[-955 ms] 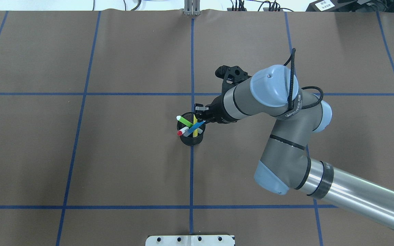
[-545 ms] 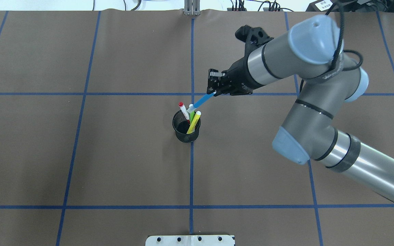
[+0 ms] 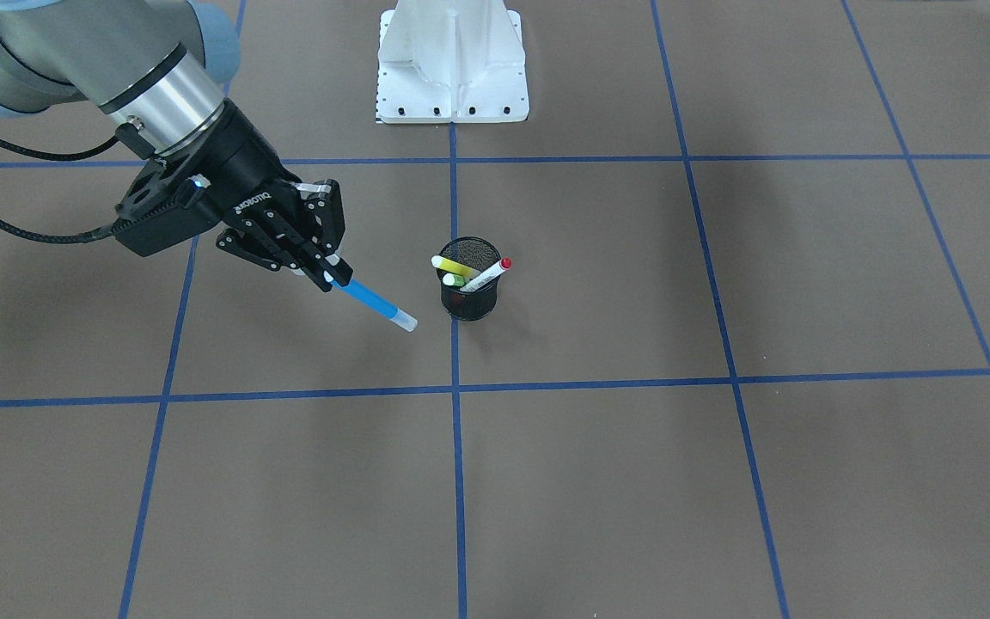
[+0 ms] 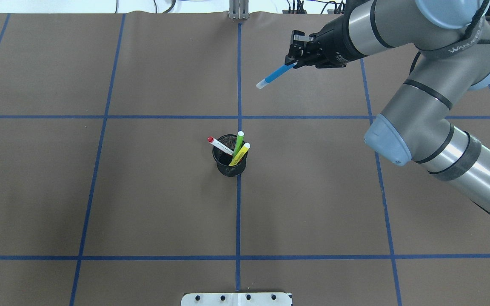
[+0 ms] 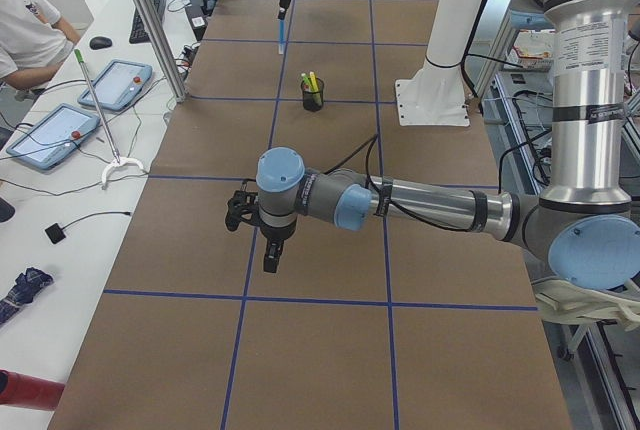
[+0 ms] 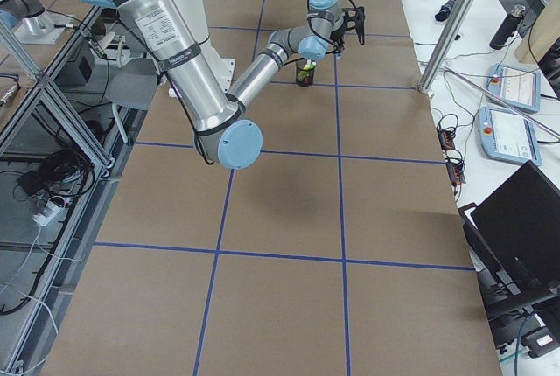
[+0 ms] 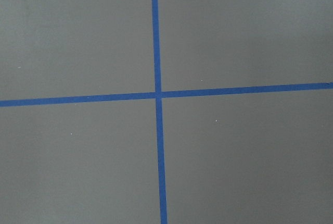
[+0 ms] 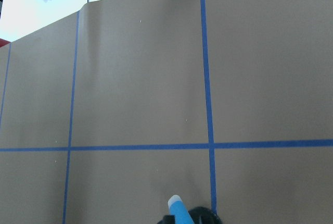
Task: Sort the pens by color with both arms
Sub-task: 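Carry the blue marker away from the cup with the right gripper, then lower the blue marker with the right gripper while the left gripper nears the cup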
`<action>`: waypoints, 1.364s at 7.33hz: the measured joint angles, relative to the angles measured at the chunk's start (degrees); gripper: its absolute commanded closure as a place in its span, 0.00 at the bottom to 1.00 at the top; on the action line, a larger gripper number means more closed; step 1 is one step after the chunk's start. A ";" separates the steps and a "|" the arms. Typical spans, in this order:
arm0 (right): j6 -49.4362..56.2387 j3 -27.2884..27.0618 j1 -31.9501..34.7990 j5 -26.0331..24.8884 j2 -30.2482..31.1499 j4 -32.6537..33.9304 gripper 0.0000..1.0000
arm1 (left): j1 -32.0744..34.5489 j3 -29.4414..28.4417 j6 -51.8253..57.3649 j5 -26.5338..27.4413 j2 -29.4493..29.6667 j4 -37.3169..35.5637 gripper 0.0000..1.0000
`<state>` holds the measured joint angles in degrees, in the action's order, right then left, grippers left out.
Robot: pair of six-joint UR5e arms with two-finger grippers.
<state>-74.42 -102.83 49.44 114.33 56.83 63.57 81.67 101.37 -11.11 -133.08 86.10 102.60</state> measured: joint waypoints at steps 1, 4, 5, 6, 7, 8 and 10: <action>2.07 0.83 -0.57 -6.61 0.01 0.00 1.00 | -2.88 0.15 -5.87 -0.13 1.42 2.39 0.00; 9.56 8.66 -4.11 -27.94 -1.05 -3.29 1.00 | -9.76 0.52 -35.66 -6.83 11.64 4.04 0.00; 10.38 13.66 -5.33 -34.84 -2.04 -7.47 1.00 | -12.50 0.53 -45.64 -8.87 15.88 4.02 0.00; 10.74 19.70 -6.33 -40.62 -3.61 -11.77 1.00 | -16.13 0.35 -54.34 -9.55 20.05 3.92 0.00; 10.86 25.21 -7.23 -44.84 -5.26 -14.98 1.00 | -19.52 -0.07 -61.16 -9.72 23.36 3.81 0.00; 10.90 29.06 -8.53 -48.18 -6.19 -16.83 1.00 | -22.12 -0.52 -65.79 -9.79 25.96 3.72 0.00; 10.96 33.17 -12.00 -53.56 -6.77 -17.91 1.00 | -26.26 -1.10 -72.70 -9.54 29.83 3.69 0.00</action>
<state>-63.47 -69.67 37.45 60.76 50.06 45.66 55.41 100.28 -83.80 -142.62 115.93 106.30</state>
